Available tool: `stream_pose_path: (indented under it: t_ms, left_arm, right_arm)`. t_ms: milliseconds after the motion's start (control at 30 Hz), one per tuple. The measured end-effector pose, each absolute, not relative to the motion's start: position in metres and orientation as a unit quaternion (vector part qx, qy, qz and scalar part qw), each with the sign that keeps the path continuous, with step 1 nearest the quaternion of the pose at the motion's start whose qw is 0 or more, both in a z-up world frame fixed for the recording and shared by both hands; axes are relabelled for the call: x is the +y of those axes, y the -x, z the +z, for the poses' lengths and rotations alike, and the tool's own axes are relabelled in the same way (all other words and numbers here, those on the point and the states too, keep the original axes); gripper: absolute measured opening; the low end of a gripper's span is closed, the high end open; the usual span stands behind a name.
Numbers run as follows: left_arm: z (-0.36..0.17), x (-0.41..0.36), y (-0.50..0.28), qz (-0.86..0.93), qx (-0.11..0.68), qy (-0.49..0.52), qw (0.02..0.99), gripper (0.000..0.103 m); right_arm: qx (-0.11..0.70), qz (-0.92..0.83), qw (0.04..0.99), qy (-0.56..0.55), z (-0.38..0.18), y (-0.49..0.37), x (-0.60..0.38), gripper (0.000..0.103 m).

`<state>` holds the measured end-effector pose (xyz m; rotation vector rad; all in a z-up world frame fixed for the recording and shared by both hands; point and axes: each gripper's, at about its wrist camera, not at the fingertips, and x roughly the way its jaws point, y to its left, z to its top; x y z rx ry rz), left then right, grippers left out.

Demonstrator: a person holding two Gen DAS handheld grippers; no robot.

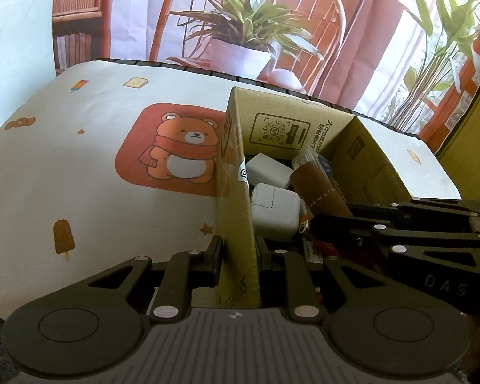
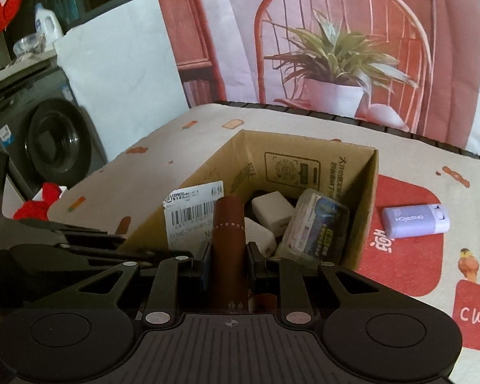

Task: Organize rigid objects
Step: 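Lower the dark red cylinder into the box and open the right gripper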

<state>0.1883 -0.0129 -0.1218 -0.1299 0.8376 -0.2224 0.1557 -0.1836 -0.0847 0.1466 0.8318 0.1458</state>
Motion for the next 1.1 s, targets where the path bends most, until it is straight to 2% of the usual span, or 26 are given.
stream_pose_path:
  t_ms: [533, 733, 833, 900, 933, 1100]
  left_arm:
    - [-0.122, -0.013, -0.188, -0.108, 0.405, 0.063, 0.906, 0.021]
    - [-0.122, -0.012, -0.188, -0.108, 0.405, 0.063, 0.906, 0.021]
    - [-0.122, -0.012, -0.188, -0.108, 0.405, 0.063, 0.906, 0.021]
    - [-0.122, -0.012, -0.188, -0.108, 0.405, 0.063, 0.906, 0.021]
    - [-0.122, -0.012, -0.188, -0.108, 0.405, 0.063, 0.906, 0.021]
    - [-0.122, -0.012, -0.188, -0.108, 0.405, 0.063, 0.906, 0.021]
  right_arm:
    - [0.408, 0.075, 0.908, -0.060, -0.086, -0.156, -0.181, 0.022]
    - [0.389, 0.076, 0.916, -0.057, -0.078, -0.154, -0.183, 0.030]
    - [0.371, 0.057, 0.925, -0.053, -0.072, -0.152, -0.187, 0.044]
    - [0.351, 0.036, 0.934, -0.052, -0.065, -0.149, -0.193, 0.059]
    - [0.342, 0.025, 0.938, -0.053, -0.063, -0.148, -0.196, 0.062]
    - [0.293, -0.051, 0.953, -0.059, -0.052, -0.140, -0.218, 0.094]
